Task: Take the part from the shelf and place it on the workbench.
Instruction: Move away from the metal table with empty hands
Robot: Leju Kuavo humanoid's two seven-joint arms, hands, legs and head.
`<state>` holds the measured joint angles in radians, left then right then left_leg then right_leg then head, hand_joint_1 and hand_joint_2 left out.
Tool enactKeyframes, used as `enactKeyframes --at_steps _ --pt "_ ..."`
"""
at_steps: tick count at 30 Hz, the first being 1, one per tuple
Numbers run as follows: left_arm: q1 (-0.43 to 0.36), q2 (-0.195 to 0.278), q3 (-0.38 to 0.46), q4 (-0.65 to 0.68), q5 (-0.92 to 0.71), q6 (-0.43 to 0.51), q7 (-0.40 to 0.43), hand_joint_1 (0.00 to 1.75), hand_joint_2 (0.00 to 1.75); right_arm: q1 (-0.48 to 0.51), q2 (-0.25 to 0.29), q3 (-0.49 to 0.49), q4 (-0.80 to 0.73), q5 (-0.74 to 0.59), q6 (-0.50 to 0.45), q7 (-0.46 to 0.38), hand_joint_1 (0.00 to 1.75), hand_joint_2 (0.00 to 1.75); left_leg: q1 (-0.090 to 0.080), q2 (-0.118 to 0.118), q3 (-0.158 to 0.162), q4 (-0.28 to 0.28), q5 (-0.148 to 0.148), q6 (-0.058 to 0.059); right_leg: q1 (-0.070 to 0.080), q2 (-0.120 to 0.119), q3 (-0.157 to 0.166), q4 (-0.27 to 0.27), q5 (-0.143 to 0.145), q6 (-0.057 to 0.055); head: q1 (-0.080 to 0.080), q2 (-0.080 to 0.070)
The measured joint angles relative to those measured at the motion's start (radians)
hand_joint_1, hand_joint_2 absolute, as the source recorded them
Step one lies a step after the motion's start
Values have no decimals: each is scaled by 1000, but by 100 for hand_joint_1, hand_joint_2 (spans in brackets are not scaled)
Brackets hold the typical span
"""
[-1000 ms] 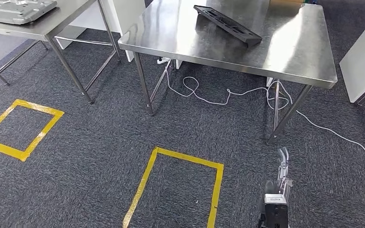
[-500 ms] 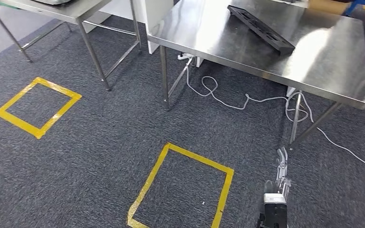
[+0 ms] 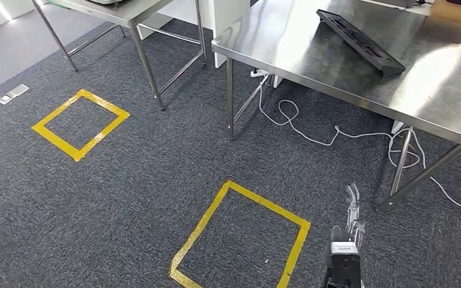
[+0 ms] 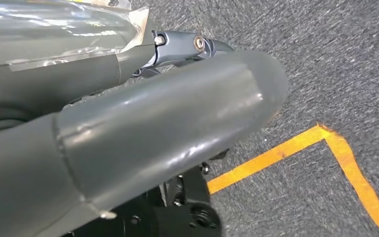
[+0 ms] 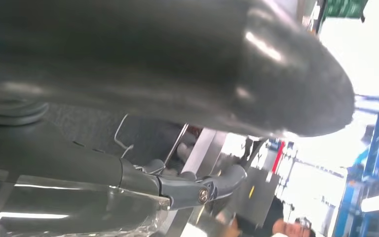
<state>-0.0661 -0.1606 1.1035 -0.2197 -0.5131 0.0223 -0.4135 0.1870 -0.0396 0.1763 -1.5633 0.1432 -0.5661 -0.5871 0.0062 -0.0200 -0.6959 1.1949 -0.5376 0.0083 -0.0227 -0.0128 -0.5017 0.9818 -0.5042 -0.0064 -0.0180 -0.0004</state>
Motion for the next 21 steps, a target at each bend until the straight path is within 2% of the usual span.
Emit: enactKeyframes --at_steps 1,2,3,4,5,7,8,10,11,13,15,16,17,18,19,21 --pt "0 0 0 0 0 0 0 0 0 1 0 0 0 0 1 0 0 0 3 6 -28 61 -25 -5 1 -10 -1 0 0 0 0 0" --pt "0 0 0 0 0 0 0 0 0 1 0 0 0 0 1 0 0 0 7 9 -44 97 -33 -8 2 -21 -1 0 -1 -1 0 0" --pt "1 0 0 0 0 0 0 0 0 0 0 0 0 0 2 0 0 0 9 12 -40 93 -23 -10 2 -32 -1 0 -1 -1 0 0" --pt "1 0 1 0 0 0 0 0 0 0 0 0 0 0 3 0 0 0 11 18 -15 48 4 -10 2 -40 0 0 -2 0 0 0" --pt "1 0 1 0 0 0 0 0 0 -1 1 0 0 0 4 0 0 0 12 33 27 -26 38 -9 2 -49 1 0 -3 2 -1 0" --pt "-2 0 1 0 0 0 0 0 0 -2 1 0 0 0 4 0 0 0 8 61 96 -152 77 -3 9 -61 3 1 -8 9 1 0" --pt "-2 0 1 0 0 0 0 0 0 -3 1 0 0 0 4 0 0 0 4 68 112 -181 82 1 13 -67 4 1 -10 13 2 0" --pt "-2 0 1 0 0 0 0 0 0 -5 2 0 0 0 5 0 0 0 -3 54 110 -189 82 11 17 -81 6 -1 -11 24 6 0" --pt "-2 -1 1 0 0 0 0 0 0 -5 2 0 0 0 5 0 0 0 -3 46 112 -194 85 19 16 -77 5 1 -15 30 6 0" --pt "-2 -2 1 0 0 0 0 0 0 -6 3 0 -1 1 5 0 0 0 -1 29 116 -206 94 35 14 -42 -18 59 -50 32 9 0" --pt "-4 -2 1 0 0 1 0 0 0 -4 2 0 0 1 5 0 0 0 0 11 116 -209 98 42 10 -3 -79 188 -110 23 12 0" --pt "-4 -2 1 0 0 1 0 0 0 -2 2 0 1 1 5 0 0 0 -1 2 116 -209 98 42 10 3 -110 251 -131 23 12 0" --pt "-4 -2 1 0 0 2 0 0 0 -1 2 0 2 0 5 1 0 0 -1 -8 115 -209 99 43 10 5 -130 287 -139 26 12 0" --pt "-3 -2 1 0 0 2 0 0 0 -1 2 0 3 0 5 1 0 0 -2 -20 116 -208 99 42 10 7 -133 286 -129 34 13 0" --pt "-3 -3 1 0 0 3 0 0 0 -1 2 0 3 1 5 2 0 0 -2 -32 117 -207 99 42 9 11 -115 245 -104 43 13 0" --pt "-3 -3 1 0 0 3 0 0 0 -1 1 0 3 2 5 4 0 0 -2 -54 118 -203 98 40 6 35 -55 109 -43 59 13 0"
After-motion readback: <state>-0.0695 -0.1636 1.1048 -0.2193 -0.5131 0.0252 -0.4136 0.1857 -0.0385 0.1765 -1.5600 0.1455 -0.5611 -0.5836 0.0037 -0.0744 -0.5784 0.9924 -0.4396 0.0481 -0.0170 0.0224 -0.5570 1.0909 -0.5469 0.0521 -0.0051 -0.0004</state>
